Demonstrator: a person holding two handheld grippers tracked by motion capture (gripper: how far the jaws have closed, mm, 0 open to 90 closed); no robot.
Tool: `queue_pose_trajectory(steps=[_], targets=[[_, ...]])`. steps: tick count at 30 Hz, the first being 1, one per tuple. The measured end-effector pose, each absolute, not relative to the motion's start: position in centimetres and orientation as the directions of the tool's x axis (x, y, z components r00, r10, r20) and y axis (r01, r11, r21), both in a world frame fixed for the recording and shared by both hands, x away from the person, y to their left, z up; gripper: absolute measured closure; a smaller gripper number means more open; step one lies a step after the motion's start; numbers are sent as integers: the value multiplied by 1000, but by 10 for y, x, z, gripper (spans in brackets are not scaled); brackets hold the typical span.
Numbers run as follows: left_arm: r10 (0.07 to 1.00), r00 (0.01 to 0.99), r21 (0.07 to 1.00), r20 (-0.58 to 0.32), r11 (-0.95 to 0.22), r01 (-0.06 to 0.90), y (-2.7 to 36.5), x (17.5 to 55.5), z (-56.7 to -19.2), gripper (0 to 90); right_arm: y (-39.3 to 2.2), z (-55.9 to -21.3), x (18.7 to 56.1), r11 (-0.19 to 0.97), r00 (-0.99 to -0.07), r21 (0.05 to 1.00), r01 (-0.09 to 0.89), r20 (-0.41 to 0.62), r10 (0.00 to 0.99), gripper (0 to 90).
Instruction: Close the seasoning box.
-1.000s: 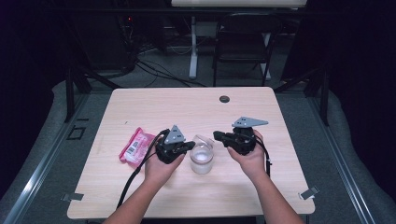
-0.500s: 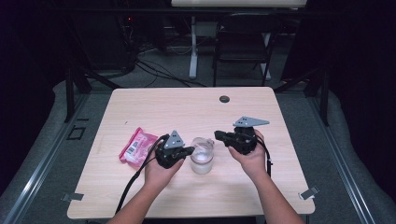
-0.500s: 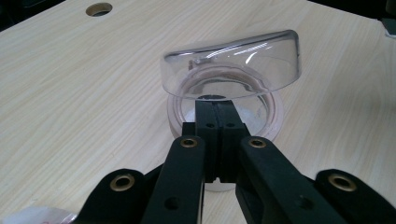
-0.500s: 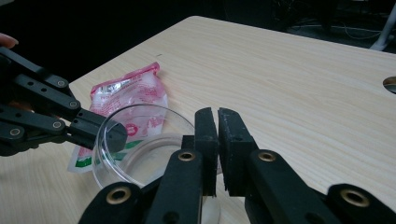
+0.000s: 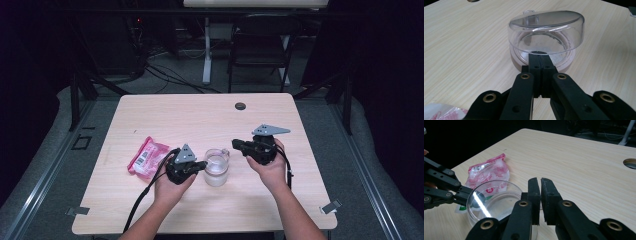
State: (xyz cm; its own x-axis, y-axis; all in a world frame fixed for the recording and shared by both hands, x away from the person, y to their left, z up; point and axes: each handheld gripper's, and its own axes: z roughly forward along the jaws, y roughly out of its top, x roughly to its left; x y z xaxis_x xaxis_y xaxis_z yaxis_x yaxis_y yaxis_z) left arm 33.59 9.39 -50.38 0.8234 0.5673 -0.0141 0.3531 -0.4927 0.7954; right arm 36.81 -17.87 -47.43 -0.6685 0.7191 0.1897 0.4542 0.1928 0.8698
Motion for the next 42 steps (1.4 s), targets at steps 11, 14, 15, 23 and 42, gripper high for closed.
queue_pose_trajectory(steps=[11,14,15,23,42], targets=[[574,819,793,-21,-490,363,97,333,-508,900,-178,-474,368,193,-670,871,452,188,718,857],[574,818,793,-17,-491,361,97,333,-509,900,-177,-474,368,198,-669,869,454,186,719,856],[574,819,790,-17,-494,363,97,333,-509,900,-177,-474,368,196,-669,869,454,187,719,856],[577,817,787,-12,-499,364,98,333,-509,900,-177,-474,368,198,-670,868,455,187,718,854],[624,781,794,-15,-468,389,118,332,-508,666,-178,-476,369,196,-669,868,455,188,719,801]])
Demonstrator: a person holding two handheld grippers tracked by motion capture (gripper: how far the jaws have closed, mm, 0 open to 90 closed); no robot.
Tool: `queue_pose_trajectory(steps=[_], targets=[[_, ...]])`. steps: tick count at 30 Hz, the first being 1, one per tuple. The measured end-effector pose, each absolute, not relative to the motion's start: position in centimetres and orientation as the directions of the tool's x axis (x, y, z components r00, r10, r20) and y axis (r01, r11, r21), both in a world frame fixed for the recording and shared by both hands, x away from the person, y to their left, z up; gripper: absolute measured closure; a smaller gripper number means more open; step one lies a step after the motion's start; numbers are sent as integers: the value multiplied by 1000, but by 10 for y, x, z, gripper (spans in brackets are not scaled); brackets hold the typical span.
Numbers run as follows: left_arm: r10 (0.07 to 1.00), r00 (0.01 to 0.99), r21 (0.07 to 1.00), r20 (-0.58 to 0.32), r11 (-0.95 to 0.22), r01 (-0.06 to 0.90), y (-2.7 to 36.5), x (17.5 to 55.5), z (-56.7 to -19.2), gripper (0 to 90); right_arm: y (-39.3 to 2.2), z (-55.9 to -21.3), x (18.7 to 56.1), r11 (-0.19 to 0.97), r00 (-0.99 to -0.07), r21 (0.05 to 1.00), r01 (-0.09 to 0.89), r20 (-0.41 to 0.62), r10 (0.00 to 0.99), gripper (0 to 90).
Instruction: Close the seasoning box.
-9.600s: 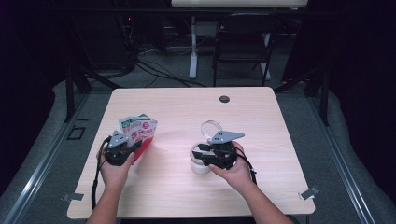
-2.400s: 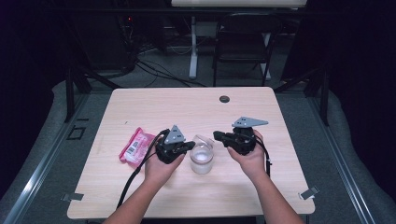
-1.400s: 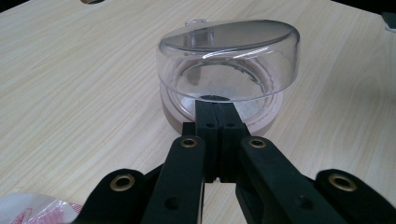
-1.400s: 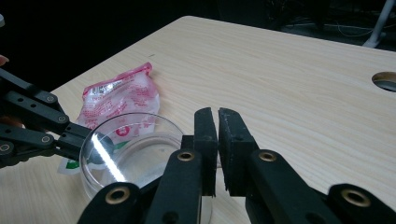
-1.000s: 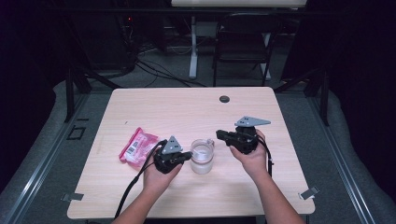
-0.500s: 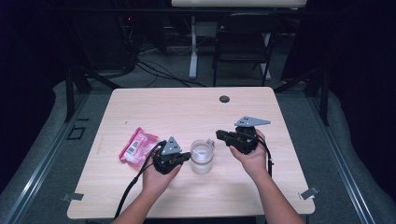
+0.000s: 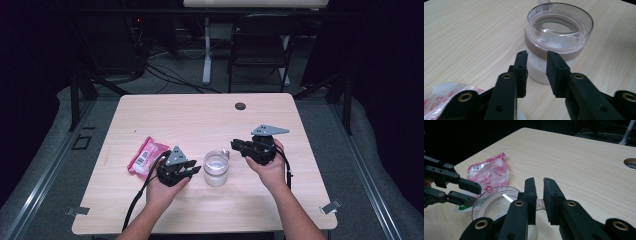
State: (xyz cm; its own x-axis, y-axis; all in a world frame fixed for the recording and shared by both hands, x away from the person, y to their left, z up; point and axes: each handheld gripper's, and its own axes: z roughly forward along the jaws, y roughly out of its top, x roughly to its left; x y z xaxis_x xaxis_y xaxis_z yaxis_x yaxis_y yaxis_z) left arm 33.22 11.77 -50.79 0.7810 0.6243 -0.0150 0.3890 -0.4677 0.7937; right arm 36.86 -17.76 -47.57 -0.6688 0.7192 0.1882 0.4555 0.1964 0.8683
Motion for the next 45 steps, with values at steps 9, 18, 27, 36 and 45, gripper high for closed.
queue_pose_trajectory(steps=[9,18,27,36,45], targets=[[683,730,815,3,-425,394,141,336,-499,513,-178,-476,368,198,-667,866,459,189,720,767],[752,659,827,24,-386,410,179,339,-494,454,-179,-478,367,196,-665,864,464,194,721,748],[803,596,824,27,-355,441,218,338,-502,447,-179,-480,366,197,-662,862,468,193,724,744],[842,539,813,21,-328,481,249,335,-520,435,-179,-483,368,207,-658,855,476,190,729,737],[842,537,793,43,-356,494,253,336,-533,427,-180,-489,371,210,-645,843,495,194,739,720]])
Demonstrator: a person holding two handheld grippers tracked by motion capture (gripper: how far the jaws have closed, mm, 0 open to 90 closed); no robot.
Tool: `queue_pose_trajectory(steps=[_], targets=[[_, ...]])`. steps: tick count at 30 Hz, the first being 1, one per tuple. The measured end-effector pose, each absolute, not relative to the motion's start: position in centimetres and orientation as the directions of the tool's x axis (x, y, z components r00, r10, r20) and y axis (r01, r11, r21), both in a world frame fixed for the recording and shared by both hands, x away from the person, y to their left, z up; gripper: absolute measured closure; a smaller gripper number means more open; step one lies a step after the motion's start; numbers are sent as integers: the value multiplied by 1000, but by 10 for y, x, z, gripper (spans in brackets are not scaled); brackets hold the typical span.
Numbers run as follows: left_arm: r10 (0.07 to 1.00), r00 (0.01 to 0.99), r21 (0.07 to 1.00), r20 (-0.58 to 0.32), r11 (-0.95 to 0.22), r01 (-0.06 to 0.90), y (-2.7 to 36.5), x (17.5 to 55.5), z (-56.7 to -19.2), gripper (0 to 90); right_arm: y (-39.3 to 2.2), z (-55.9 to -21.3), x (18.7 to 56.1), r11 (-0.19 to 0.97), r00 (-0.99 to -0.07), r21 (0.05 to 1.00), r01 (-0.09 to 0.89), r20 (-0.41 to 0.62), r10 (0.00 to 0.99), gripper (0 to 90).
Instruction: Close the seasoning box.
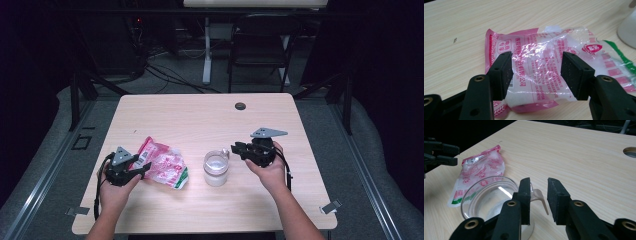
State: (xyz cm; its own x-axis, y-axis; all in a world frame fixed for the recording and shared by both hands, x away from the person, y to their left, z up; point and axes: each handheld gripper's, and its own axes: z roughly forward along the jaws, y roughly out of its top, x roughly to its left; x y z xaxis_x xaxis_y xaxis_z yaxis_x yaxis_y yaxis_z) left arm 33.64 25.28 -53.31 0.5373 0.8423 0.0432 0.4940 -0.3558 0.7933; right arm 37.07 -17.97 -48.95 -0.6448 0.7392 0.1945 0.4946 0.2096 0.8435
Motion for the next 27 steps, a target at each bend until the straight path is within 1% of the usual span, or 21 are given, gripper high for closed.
queue_pose_trajectory(steps=[10,27], targets=[[852,524,775,11,-338,533,256,341,-545,425,-181,-497,374,211,-630,834,510,196,751,695],[858,514,768,26,-346,539,256,342,-547,422,-188,-511,382,197,-584,809,554,209,784,665]])
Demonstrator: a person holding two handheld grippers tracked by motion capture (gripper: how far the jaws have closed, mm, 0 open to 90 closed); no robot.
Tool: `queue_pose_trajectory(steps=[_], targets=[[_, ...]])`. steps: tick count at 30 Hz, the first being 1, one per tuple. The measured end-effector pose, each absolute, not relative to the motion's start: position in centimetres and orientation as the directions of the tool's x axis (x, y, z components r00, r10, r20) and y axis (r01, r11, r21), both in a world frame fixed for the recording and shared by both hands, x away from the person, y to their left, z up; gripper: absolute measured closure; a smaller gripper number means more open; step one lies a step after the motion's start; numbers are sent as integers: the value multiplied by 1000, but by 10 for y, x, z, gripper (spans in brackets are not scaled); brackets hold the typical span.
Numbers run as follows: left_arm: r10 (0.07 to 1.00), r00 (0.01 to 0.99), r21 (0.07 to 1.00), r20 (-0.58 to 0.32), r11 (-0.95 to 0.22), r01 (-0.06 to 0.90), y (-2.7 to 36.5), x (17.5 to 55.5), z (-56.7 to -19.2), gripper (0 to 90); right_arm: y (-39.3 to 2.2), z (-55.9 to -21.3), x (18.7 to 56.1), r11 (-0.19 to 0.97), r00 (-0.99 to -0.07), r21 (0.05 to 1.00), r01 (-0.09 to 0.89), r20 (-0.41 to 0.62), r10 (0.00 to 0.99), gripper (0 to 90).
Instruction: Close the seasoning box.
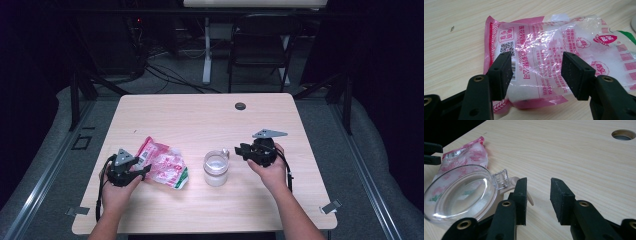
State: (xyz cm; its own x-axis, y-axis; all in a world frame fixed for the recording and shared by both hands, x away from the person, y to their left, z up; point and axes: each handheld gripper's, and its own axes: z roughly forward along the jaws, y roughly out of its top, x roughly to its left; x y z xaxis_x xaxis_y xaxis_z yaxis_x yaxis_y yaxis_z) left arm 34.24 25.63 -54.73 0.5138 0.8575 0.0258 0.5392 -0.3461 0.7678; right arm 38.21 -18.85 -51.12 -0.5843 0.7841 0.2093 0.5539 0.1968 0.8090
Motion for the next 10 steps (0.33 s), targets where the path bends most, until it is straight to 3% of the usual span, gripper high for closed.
queue_pose_trajectory(steps=[4,10], targets=[[859,512,772,25,-342,536,257,342,-547,421,-189,-513,383,198,-579,806,558,207,789,641],[872,490,809,-13,-279,518,259,341,-542,416,-192,-518,385,188,-552,824,534,172,816,478]])
